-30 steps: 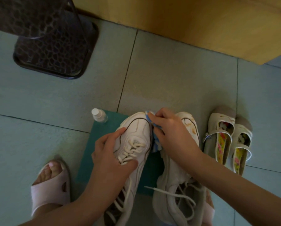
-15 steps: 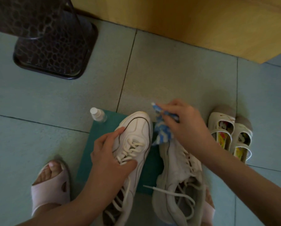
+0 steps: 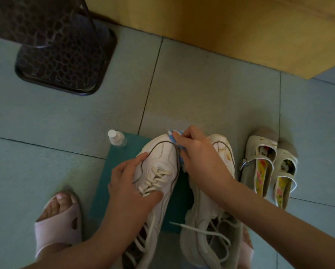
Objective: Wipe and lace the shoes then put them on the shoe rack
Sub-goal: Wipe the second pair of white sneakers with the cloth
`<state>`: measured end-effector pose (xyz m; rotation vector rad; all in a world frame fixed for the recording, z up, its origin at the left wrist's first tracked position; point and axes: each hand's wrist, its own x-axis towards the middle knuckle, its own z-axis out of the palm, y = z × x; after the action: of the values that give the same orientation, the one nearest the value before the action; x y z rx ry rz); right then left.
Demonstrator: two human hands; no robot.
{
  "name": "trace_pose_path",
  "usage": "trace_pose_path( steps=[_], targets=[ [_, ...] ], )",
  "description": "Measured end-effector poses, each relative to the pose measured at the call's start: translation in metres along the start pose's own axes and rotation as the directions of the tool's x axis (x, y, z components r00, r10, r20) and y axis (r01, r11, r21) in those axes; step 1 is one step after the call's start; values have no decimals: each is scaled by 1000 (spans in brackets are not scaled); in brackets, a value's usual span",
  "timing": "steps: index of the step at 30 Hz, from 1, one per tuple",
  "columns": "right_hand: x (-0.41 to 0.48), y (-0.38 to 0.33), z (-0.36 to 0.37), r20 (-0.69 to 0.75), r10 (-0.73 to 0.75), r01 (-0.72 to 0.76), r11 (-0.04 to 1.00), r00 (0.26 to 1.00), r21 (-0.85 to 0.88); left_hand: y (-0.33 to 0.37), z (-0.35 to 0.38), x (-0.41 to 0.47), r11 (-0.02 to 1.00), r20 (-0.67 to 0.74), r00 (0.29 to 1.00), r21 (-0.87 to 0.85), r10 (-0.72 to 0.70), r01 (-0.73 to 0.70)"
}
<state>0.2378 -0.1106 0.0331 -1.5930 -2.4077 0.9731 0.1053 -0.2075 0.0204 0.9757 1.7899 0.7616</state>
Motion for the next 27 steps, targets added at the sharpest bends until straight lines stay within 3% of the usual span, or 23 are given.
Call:
trace_pose_path(
  steps=[6, 9, 11, 17, 21, 25, 27],
  targets=[
    [-18, 6, 10, -17, -57, 56, 997, 998, -53, 3, 1, 1, 1000, -13, 1000, 6, -20, 20],
    [-30, 1, 14, -21, -132, 133, 990, 991, 49, 5, 2, 2, 1000, -25, 999, -1, -30, 30],
    [-40, -4, 13, 59, -107, 98, 985, 993, 139, 4, 3, 2, 1000, -31, 999, -4, -20, 20],
    [-43, 0, 1, 150, -64, 42, 988, 987, 146, 3, 0, 1, 1000, -11, 1000, -18, -6, 6],
    [-32, 8, -26, 133, -67, 47, 989, 989, 143, 4, 0, -1, 999, 4, 1000, -27, -30, 30],
    [14, -2, -26, -110, -255, 257, 966, 961, -2, 3, 1, -1, 998, 6, 999, -28, -53, 54],
    [33, -10, -11, -78, -401, 392, 914, 913, -107, 2, 1, -1, 996, 6, 997, -31, -77, 78]
  ],
)
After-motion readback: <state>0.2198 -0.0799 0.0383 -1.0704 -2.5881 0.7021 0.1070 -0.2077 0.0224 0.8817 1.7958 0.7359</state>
